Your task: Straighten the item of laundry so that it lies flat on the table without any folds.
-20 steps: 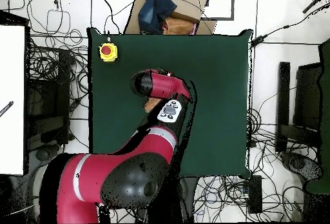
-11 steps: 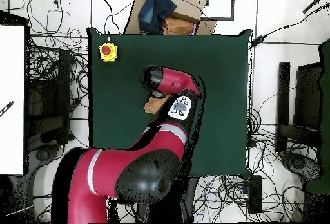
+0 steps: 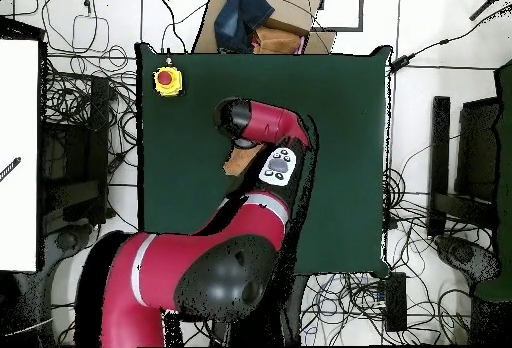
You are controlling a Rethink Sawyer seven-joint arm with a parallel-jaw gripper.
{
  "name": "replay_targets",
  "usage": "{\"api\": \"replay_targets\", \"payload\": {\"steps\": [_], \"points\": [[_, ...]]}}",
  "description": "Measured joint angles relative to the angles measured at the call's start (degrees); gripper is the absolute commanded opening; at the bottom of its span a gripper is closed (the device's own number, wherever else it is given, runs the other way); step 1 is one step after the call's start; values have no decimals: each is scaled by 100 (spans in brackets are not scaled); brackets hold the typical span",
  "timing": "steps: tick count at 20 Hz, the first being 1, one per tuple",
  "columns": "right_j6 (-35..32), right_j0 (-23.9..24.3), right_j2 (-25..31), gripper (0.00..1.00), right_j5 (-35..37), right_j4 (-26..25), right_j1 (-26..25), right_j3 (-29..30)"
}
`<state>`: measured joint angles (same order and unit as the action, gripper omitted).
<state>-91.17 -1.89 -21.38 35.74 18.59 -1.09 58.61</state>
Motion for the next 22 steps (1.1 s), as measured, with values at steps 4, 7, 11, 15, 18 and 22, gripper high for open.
{"api": "replay_targets", "payload": {"steps": [4, 7, 11, 15, 18, 22], "points": [[0, -120, 1, 100, -230, 0, 47, 0], [0, -212, 1, 100, -367, 0, 75, 7], [0, -282, 1, 100, -450, 0, 83, 15], [0, -288, 1, 100, -465, 0, 83, 40], [0, -288, 1, 100, -465, 0, 83, 52], [0, -262, 1, 100, -465, 0, 83, 66]]}}
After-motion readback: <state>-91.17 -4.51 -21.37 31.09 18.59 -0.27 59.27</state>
